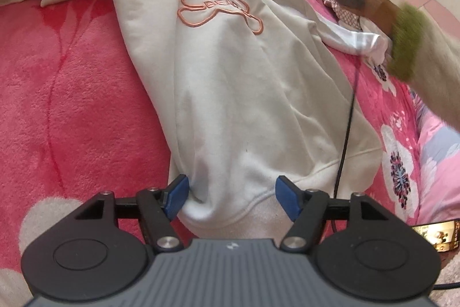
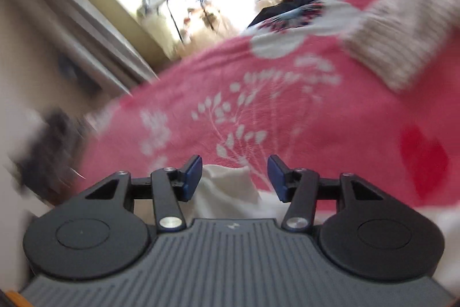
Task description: Fold clothes
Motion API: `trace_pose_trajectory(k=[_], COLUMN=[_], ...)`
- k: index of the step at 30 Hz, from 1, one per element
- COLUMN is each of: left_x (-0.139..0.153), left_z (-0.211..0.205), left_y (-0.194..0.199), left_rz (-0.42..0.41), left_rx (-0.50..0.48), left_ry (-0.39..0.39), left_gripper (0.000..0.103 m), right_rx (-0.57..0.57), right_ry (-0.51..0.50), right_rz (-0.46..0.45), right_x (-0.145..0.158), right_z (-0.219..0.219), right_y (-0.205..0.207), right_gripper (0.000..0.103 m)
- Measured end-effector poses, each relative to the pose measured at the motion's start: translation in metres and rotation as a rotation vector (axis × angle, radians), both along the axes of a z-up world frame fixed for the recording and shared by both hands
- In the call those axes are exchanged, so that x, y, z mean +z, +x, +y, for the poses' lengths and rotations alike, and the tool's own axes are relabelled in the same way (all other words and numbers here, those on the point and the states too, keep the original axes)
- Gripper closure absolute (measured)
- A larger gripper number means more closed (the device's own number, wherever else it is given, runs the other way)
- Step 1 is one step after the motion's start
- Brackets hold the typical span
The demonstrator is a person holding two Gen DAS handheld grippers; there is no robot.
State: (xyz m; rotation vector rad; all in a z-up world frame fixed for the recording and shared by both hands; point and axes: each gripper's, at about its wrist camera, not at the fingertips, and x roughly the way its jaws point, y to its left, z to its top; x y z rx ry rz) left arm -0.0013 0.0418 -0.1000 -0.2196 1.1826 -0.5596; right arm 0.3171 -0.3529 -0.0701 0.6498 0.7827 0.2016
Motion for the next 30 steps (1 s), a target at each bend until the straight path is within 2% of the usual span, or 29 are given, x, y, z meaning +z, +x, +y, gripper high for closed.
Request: trace_pose_trajectory(k=[2,5,8,11,15,20,23,26,27,28,29,30], left_x=[0.002,0.005,0.010,0.017,0.020,0.023,0.024,0.027,0.028,0.029,0.029,0.030], left_z=[-0.001,0.005,0.014,0.018,0.026,0.054,0.063,0.064,0.064,0.062,0.059,0.057], left_y=[-0.003,-0.008,-0.005,0.003,0.012,0.011,0.008,0.004,0.002,0.000,-0.001,-0.003], left_rz=[-0.010,-0.030,-0.034,-0.046,-0.050,-0.018,-0.007,-0.022,-0.028,-0.037,-0.049,-0.060], left_rx=[0.007,0.027,0.060,0.098,0.169,0.273,0.307,0.309,0.303,0.288,0.269,0.250], left_ry=[-0.005,-0.007,-0.022,-0.015,-0.012,-0.047,-0.063,-0.066,-0.068,-0.066,-0.063,-0.060], left_gripper=[0.035,0.035,0.035,0.035,0.035,0.035,0.035,0.035,0.035,0.035,0.035,0.035], right_rx=[-0.034,-0.053,-0.048,0.036,0.288,0.717,0.979,1.124,1.138,1.146,1.095,1.015], right_ry=[0.111,0.186,0.203,0.177,-0.002,-0.334,-0.498,-0.765,-0.807,-0.837,-0.800,-0.730], right_rz=[-0.018,-0.011,0.017,0.044,0.050,-0.026,-0.130,-0.308,-0.321,-0.310,-0.282,-0.246], right_x=[0.013,0.031,0.045,0.053,0.059,0.033,0.008,-0.014,-0.020,-0.027,-0.026,-0.022], right_z=[-0.032,-0.064,-0.076,-0.056,0.016,0.149,0.220,0.266,0.271,0.274,0.264,0.248], right_y=[-0.035,-0.098,-0.169,-0.230,-0.285,-0.338,-0.369,-0.399,-0.402,-0.401,-0.393,-0.382], right_gripper=[0.048,0.044,0.042,0.039,0.039,0.039,0.039,0.039,0.046,0.074,0.099,0.099])
